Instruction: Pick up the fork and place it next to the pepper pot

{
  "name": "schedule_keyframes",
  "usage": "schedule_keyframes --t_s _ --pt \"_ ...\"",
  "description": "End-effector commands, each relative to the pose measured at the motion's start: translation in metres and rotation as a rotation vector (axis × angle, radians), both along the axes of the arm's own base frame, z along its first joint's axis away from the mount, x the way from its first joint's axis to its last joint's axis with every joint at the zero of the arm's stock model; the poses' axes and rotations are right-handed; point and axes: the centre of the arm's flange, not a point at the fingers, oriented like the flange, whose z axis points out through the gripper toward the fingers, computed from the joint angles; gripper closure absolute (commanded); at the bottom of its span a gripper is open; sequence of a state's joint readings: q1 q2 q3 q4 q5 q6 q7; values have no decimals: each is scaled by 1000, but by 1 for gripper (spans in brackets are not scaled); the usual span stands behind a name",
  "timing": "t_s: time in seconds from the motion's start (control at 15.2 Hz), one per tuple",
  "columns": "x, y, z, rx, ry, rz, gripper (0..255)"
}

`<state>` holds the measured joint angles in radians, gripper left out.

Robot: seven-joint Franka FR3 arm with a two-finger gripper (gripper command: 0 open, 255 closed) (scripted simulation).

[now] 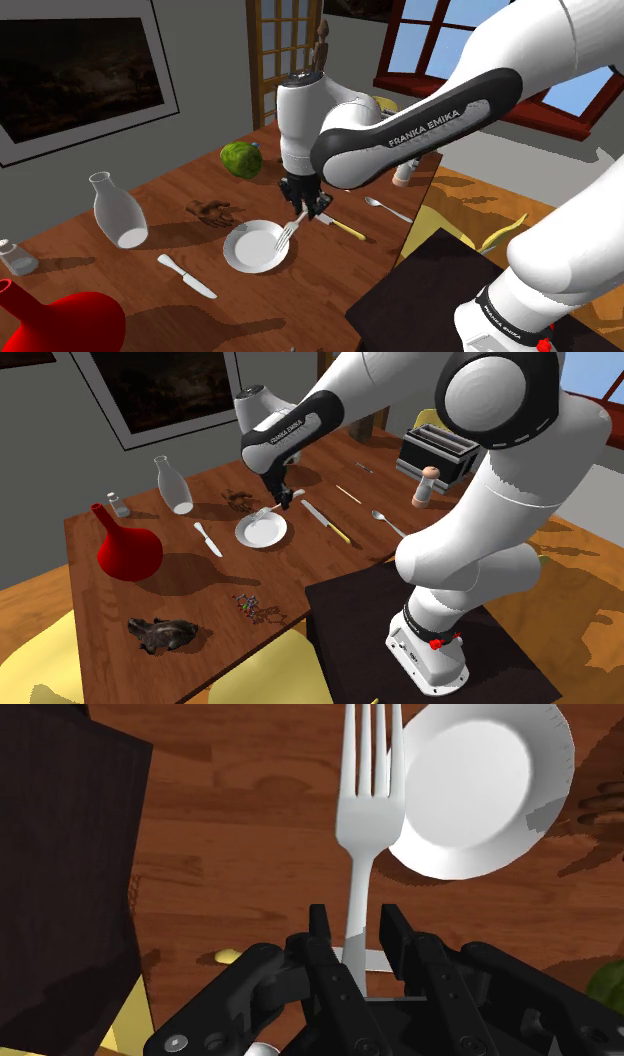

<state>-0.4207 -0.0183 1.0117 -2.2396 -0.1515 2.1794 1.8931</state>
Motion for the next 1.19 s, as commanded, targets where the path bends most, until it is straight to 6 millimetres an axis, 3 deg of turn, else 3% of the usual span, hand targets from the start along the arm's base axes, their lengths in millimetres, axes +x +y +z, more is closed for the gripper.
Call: schedule_keyframes --t_s 0.0,0.4,1.12 --pt "0 -1 10 0 0 0 255" --pt "0 -1 40 0 0 0 255" --pt "46 -138 40 0 0 0 255"
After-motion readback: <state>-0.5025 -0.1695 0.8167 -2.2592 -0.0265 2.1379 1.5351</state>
